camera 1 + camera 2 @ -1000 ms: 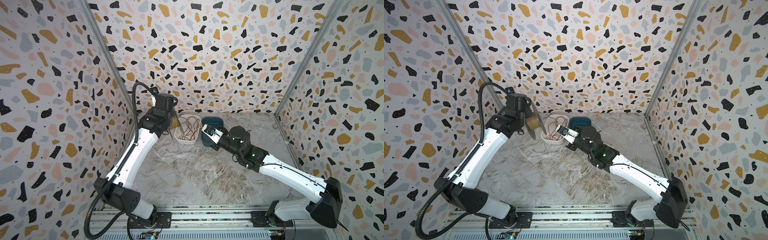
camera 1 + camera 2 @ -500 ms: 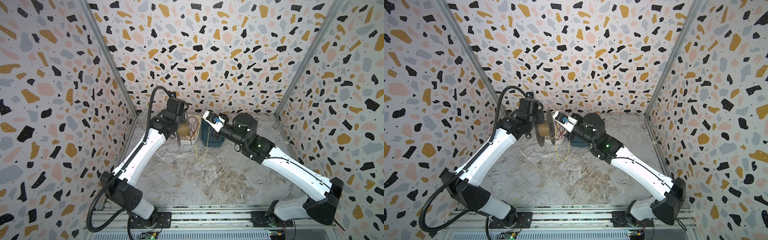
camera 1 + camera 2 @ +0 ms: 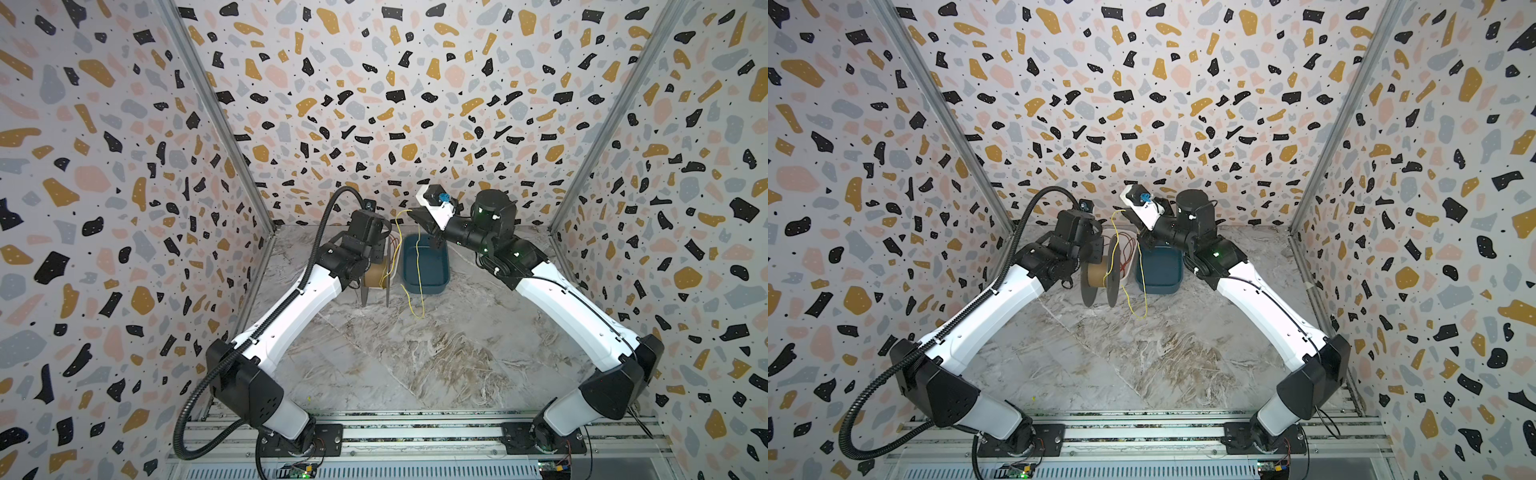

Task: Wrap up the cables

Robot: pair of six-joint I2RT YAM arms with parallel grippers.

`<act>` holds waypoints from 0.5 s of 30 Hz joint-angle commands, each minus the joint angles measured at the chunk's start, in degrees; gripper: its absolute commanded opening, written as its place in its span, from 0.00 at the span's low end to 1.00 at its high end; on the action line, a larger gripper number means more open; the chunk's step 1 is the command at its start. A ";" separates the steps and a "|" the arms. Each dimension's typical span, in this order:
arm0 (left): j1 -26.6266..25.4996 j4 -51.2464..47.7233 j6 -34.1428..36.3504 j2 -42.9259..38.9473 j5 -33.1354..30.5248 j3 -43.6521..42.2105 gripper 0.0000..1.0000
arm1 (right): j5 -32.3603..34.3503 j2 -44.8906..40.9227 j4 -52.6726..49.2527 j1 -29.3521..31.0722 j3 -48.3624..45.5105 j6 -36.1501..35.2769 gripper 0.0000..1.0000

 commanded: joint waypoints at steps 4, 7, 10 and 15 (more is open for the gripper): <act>-2.56 0.95 8.52 -4.36 4.20 -3.68 0.00 | -3.44 1.97 4.81 -3.42 9.12 4.07 0.00; -3.23 1.17 10.74 -5.54 6.22 -5.44 0.00 | -6.66 5.32 3.17 -5.81 12.87 5.87 0.00; -3.67 -0.21 12.75 -5.88 7.12 -6.16 0.00 | -9.01 8.65 0.29 -7.52 17.35 6.34 0.00; -3.98 -0.22 15.62 -7.86 12.51 -7.47 0.00 | -15.81 14.31 -3.54 -11.18 23.04 7.78 0.00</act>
